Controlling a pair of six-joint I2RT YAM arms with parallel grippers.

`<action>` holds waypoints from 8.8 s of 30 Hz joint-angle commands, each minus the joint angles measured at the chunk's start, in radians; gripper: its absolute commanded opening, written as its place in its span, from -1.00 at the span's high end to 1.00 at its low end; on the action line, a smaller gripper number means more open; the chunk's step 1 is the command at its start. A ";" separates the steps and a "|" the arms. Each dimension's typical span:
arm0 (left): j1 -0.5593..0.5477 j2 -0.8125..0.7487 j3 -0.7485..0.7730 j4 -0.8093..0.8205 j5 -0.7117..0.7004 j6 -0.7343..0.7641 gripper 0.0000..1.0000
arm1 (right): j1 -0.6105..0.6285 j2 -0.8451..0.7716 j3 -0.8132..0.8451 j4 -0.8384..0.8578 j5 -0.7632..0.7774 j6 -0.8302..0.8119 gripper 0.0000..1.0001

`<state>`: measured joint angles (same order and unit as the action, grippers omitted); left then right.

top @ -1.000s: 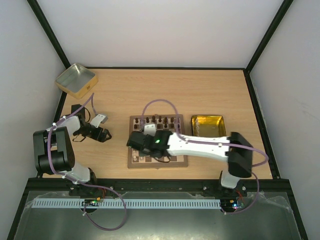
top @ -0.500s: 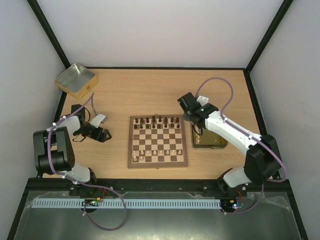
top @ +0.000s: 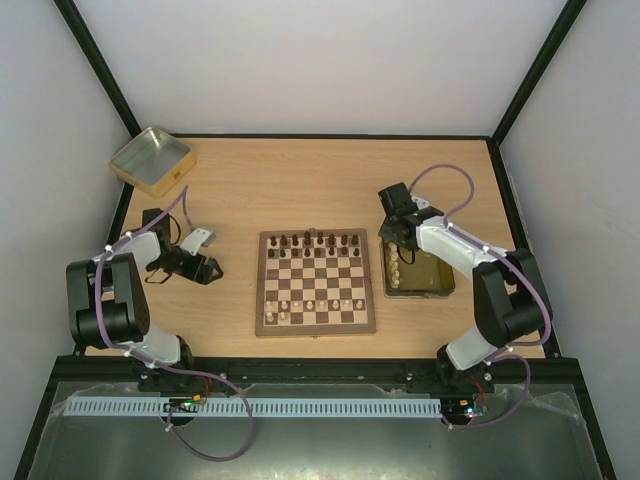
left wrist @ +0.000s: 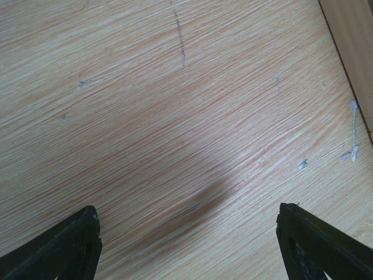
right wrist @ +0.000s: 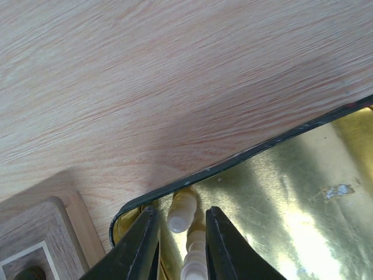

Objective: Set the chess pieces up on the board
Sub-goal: Pick up the chess piece from the storage box, then place the chess piece on the chessboard, then pick up the chess piece from the storage box.

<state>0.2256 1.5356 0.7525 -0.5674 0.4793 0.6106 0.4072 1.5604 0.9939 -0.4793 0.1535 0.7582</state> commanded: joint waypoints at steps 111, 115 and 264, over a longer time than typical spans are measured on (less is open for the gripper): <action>-0.013 -0.007 -0.054 -0.040 -0.095 -0.023 -0.67 | 1.018 0.010 0.111 -0.120 0.101 0.391 0.86; -0.013 -0.005 -0.052 -0.042 -0.093 -0.022 -0.67 | 1.018 0.032 0.128 -0.119 0.105 0.384 0.85; -0.008 0.005 -0.048 -0.061 -0.045 0.014 -0.67 | -0.004 0.025 -0.097 0.061 -0.009 -0.106 0.73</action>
<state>0.2127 1.5124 0.7341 -0.5579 0.4553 0.6220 0.4171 1.5688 0.8982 -0.4168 0.1215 0.6563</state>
